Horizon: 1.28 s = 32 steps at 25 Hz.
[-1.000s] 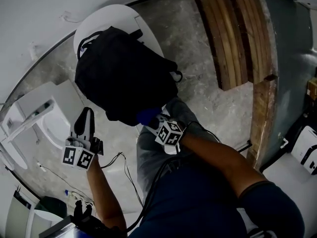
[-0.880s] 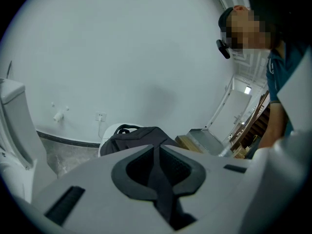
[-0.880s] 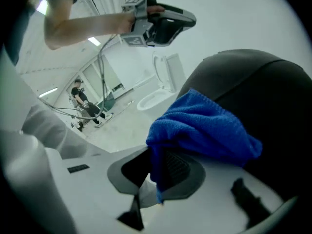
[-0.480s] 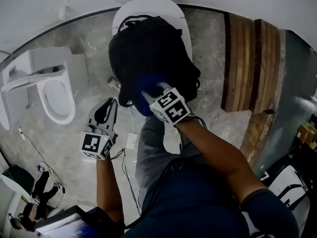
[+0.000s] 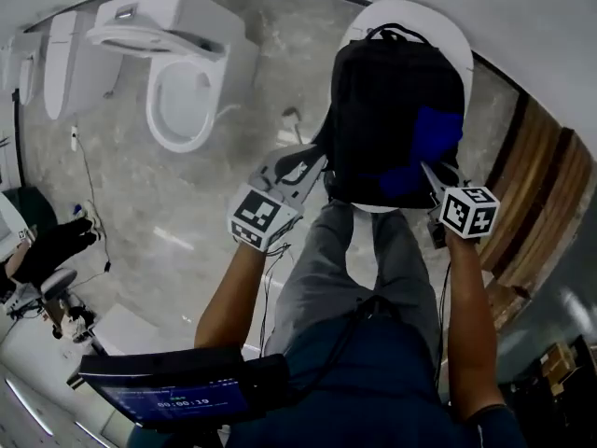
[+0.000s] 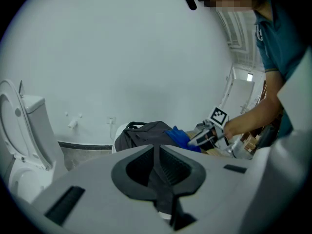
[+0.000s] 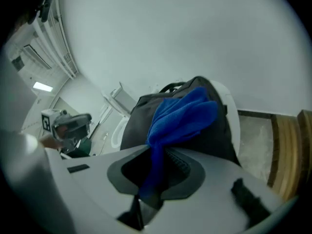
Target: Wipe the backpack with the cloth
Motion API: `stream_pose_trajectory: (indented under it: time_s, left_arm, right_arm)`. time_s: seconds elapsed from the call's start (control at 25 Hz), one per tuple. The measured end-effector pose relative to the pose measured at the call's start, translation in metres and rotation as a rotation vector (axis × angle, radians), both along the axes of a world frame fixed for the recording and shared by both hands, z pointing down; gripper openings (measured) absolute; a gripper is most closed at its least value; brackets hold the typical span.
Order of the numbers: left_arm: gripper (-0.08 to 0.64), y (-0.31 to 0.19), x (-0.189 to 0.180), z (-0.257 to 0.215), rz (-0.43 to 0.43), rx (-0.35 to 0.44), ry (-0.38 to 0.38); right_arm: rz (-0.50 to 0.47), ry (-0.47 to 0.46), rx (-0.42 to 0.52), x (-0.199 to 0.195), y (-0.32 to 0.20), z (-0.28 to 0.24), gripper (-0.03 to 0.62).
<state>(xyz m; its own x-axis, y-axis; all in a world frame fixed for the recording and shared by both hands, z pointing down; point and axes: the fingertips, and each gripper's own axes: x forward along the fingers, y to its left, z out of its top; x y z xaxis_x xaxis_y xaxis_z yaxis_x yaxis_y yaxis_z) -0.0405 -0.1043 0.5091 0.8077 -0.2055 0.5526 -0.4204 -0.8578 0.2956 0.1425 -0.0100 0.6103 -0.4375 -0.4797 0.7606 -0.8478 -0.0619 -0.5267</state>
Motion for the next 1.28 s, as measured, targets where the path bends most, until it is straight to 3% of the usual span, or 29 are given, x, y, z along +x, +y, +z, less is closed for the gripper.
stream_pose_trajectory:
  time_s: [0.16,0.32,0.6,0.84,1.08,1.28]
  left_arm:
    - [0.043,0.003,-0.004,-0.01,-0.014,-0.015,0.007]
    - [0.043,0.011,-0.008,-0.038,-0.032,-0.019,0.03]
    - [0.041,0.018,0.012,-0.12,0.022,0.063,0.133]
    - [0.041,0.035,0.027,-0.181,0.07,0.142,0.209]
    - [0.043,0.073,0.026,-0.237,0.111,0.22,0.269]
    - [0.041,0.106,0.006,-0.281,0.082,0.308,0.319]
  right_arm:
    - [-0.167,0.021,-0.025,-0.086,0.032,0.022,0.06]
    - [-0.102,-0.013,0.027,-0.099,0.035,0.002,0.06]
    - [-0.034,0.088,0.362,-0.069,0.009,-0.132,0.06]
    - [0.06,0.228,0.643,-0.046,0.019,-0.267,0.06]
    - [0.137,0.374,0.918,-0.036,0.071,-0.397,0.06]
    - [0.161,0.478,1.106,-0.038,0.132,-0.48,0.06]
